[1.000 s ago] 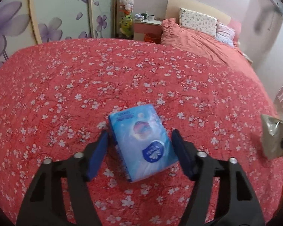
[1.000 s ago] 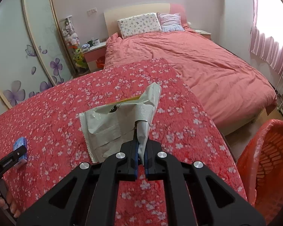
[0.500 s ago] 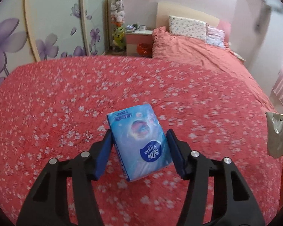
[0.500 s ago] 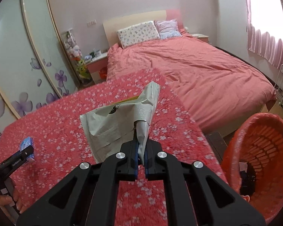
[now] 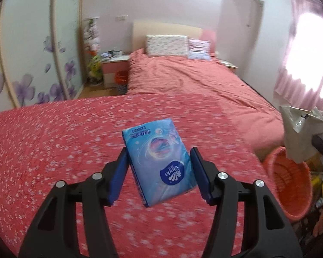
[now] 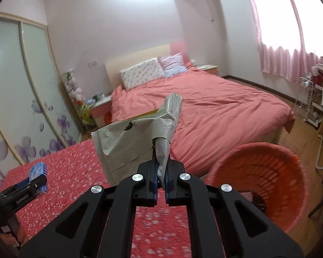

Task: Collect trash
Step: 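Carry the tissue pack and foil wrapper over the orange basket, then open both tools over the basket to drop tissue pack and wrapper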

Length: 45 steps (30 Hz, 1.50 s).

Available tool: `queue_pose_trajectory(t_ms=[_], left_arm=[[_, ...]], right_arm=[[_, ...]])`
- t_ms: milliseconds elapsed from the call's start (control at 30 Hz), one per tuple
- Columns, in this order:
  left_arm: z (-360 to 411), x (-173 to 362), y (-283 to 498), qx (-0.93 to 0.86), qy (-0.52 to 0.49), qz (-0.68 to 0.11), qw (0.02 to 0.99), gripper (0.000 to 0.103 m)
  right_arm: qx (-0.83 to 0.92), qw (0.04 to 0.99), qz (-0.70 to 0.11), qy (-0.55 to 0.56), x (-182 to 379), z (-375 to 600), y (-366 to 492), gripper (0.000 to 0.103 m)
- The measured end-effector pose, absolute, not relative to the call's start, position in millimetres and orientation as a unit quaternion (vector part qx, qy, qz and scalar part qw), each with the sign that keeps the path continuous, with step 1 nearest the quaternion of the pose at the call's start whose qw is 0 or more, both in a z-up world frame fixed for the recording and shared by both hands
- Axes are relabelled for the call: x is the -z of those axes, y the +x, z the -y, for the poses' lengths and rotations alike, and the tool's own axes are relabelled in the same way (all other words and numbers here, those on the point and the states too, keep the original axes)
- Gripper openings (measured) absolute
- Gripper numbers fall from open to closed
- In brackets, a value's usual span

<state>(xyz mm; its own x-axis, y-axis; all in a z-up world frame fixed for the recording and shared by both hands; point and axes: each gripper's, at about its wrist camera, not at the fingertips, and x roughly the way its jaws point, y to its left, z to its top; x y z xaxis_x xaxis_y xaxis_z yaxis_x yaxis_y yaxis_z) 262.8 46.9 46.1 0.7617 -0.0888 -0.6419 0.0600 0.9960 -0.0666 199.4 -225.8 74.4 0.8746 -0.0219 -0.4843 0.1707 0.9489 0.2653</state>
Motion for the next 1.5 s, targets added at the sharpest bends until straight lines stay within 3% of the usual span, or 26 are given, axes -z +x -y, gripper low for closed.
queue_pose_trajectory(t_ms=[533,833,1333,1500], left_arm=[[115,-59,217,0.183,0.018,-0.331,0.926,0.057],[167,-58,206,0.251,0.014,-0.326,0.911,0.057],[256,-8,226,0.321,0.027,-0.364,0.874,0.058],[268,21,243,0.322,0.031,-0.396,0.859,0.062]], right_arm=[[0.154,0.95,-0.198,0.185,-72,303,147,0.005],[0.188,0.946,-0.185,0.186,-62,322,133,0.005],[0.227,0.93,-0.207,0.205,-31,365,135,0.005],[0.215,0.923,-0.235,0.217,-17,375,145,0.008]])
